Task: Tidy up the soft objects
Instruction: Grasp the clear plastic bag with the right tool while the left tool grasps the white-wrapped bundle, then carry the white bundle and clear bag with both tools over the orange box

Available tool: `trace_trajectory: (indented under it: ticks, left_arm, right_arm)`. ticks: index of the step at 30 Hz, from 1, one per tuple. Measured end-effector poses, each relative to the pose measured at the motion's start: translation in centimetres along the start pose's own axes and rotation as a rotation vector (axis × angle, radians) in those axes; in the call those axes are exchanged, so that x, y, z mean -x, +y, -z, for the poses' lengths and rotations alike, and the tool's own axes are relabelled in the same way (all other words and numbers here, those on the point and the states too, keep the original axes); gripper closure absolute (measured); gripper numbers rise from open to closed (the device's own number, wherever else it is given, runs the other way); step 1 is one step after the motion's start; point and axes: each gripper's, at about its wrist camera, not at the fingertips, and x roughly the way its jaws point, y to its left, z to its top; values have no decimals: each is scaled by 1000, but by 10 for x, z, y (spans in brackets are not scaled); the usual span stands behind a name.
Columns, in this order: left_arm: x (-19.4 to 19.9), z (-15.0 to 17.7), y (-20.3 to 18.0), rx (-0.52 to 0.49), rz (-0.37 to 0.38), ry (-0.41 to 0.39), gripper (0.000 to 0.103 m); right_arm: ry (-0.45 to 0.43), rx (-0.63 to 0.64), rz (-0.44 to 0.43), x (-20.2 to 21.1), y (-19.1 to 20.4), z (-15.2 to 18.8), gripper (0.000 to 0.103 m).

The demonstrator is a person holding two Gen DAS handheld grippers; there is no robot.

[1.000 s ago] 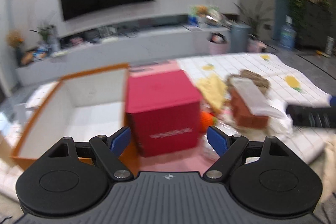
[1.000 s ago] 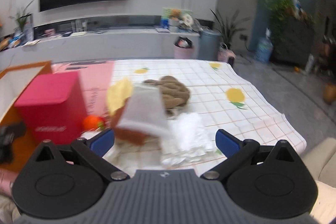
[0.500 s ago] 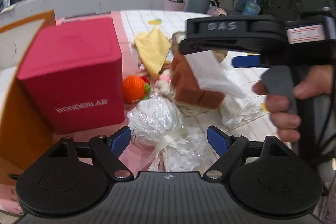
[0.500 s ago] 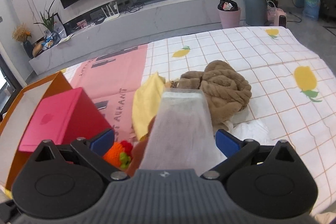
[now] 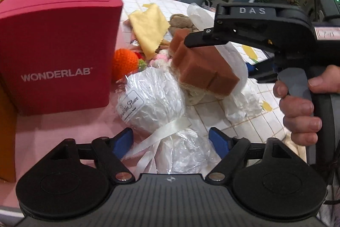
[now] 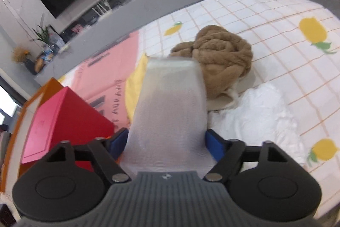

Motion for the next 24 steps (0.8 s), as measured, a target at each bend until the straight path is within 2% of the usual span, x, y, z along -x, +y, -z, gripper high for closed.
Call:
trace_trajectory:
  ticks: [1,3,5,7,9,11,16,24]
  left_arm:
    - [1,1,-2,-10,1,-5,20]
    - [-1,5,-2,-34,5,-18,32]
    - [3,5,-5,-41,14,-27,42]
    - [11,8,-9,-40,17,-33,44]
    - [17,9,-6,-40,15,-47,48]
    - [19,9,-6,-46,12,-56,48]
    - [31,5,-15,-104,-1,-103,50]
    - [75,4,-35,-178,-33,-249,51]
  right_arm:
    - [-8,-3,4,1,0,1,40]
    - [-33,3,13,6,0,2,54]
    - [-55,28,25,13,1,3,63]
    - [-69,50,35,19,0,4,69]
    - [-97,70,56,26,-1,6,86]
    - [-134,80,82,34,-3,6,96]
    - [-236,91,64,52,-4,9,98]
    - [-304,153,46,60,12,19,98]
